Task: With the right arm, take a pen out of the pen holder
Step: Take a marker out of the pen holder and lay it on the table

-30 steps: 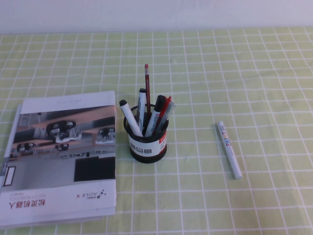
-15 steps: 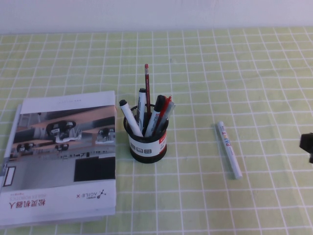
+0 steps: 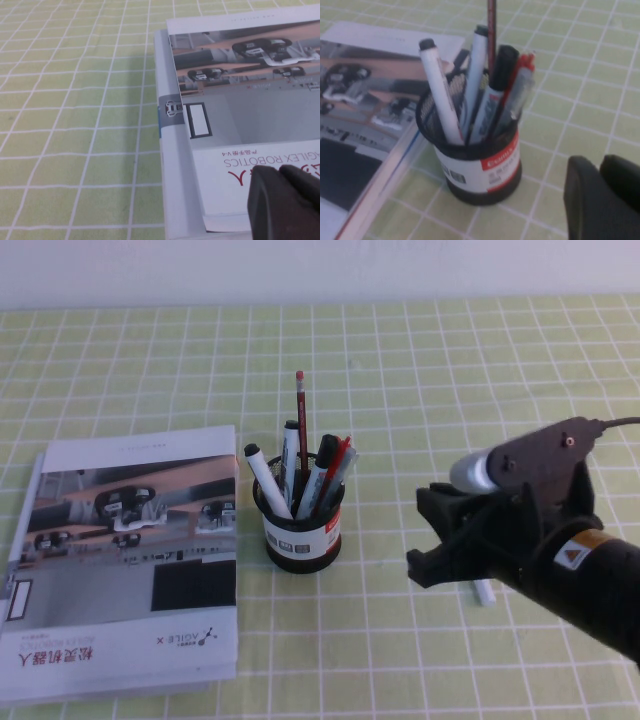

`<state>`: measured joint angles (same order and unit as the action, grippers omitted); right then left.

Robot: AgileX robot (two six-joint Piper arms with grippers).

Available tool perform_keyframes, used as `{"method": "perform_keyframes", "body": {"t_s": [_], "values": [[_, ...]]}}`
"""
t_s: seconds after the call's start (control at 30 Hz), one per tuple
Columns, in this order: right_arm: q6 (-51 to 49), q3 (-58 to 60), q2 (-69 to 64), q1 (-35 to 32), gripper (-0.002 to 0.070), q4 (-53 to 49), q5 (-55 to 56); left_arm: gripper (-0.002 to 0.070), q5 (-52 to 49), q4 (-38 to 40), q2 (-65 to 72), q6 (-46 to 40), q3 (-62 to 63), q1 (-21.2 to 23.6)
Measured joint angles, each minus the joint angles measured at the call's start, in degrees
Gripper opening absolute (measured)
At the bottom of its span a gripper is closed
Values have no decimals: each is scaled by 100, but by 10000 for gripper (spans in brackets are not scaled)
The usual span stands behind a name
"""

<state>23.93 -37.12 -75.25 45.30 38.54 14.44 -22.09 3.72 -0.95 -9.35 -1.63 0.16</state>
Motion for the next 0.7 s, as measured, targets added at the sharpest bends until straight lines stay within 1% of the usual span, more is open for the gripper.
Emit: {"method": "perform_keyframes", "body": {"t_s": [0.03,0.1,0.2,0.27,0.37,0.43,0.53,0.7], "values": [[-162,-11,-105,100,31,-144,247,-5,0,0,0,0,0,0],[-825,-11,-348,236,64,-750,796,-5,0,0,0,0,0,0],[-1934,-11,-689,272,123,-1751,1523,-5,0,0,0,0,0,0],[-2448,-11,-945,272,181,-2241,2050,-5,0,0,0,0,0,0],[-2753,-11,-1295,277,278,-2517,2672,-5,0,0,0,0,0,0],[-2820,-11,-1520,277,317,-2555,3001,-5,0,0,0,0,0,0],[-2861,-11,-1804,277,342,-2575,3445,-5,0,0,0,0,0,0],[-3054,-20,-2162,277,351,-2567,4126,-5,0,0,0,0,0,0]]}}
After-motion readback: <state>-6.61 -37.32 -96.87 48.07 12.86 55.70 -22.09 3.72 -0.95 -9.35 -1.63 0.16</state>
